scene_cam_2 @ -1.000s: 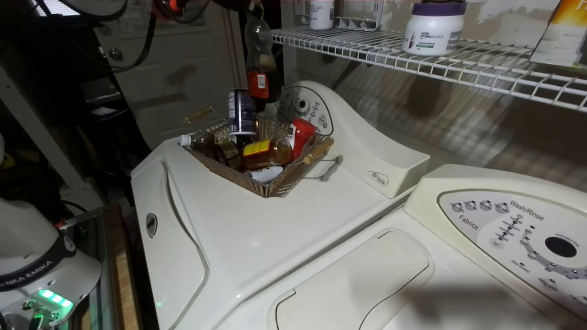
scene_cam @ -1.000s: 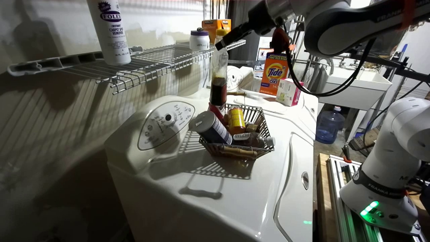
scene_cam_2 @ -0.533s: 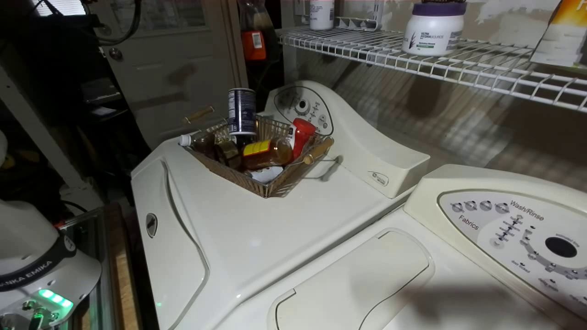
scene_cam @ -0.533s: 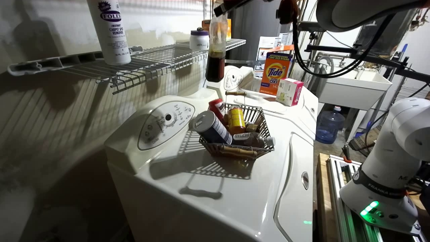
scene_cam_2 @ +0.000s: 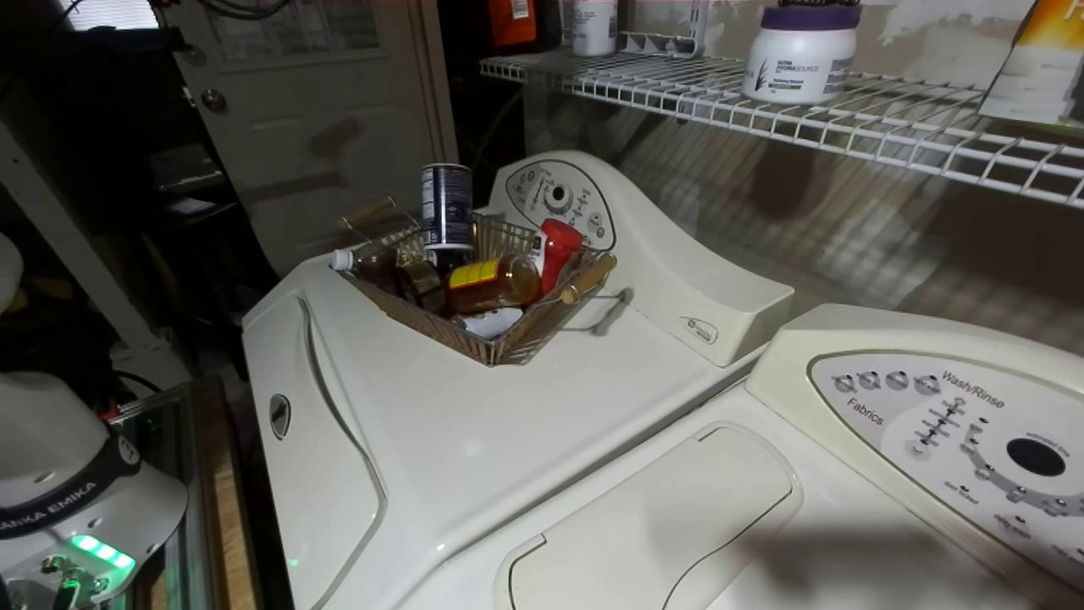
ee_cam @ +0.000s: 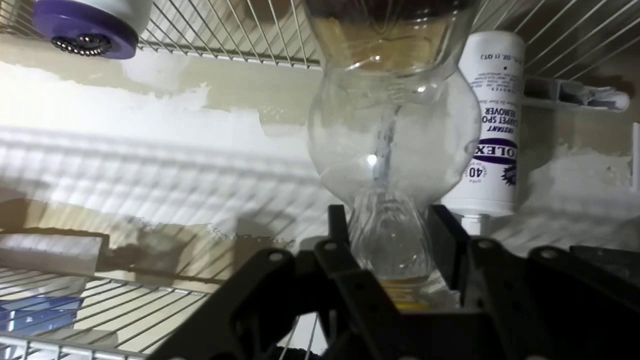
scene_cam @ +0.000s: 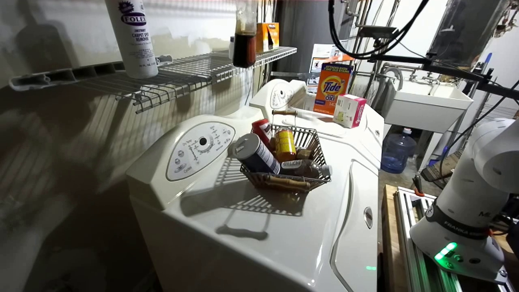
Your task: Remove the bottle with black contents from the basket on the washing machine and then put it on the rack
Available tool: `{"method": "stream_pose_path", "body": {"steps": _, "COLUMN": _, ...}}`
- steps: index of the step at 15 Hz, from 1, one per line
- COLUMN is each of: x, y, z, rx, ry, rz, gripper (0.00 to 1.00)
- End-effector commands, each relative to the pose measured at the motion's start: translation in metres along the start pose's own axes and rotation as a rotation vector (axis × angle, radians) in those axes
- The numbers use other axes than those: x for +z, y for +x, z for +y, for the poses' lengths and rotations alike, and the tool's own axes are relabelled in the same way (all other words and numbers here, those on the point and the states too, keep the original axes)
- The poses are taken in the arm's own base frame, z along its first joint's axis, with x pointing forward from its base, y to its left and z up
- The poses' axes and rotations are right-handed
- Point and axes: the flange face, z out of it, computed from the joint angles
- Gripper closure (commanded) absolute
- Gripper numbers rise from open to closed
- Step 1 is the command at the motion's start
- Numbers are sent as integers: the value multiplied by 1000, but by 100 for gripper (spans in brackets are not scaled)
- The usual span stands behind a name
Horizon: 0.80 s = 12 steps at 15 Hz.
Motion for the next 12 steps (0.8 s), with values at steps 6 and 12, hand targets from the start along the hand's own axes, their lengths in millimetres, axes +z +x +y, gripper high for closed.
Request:
{"method": "stream_pose_path", "body": {"steps": 6, "x": 85, "y": 69, "z": -6, "rx": -4, "ry": 31, "rz": 3, "gripper": 81}}
{"method": "stream_pose_path", "body": {"steps": 12, "x": 129, "y": 78, "z": -15, "rx": -6, "ry": 42, "rz": -17, "gripper": 81}}
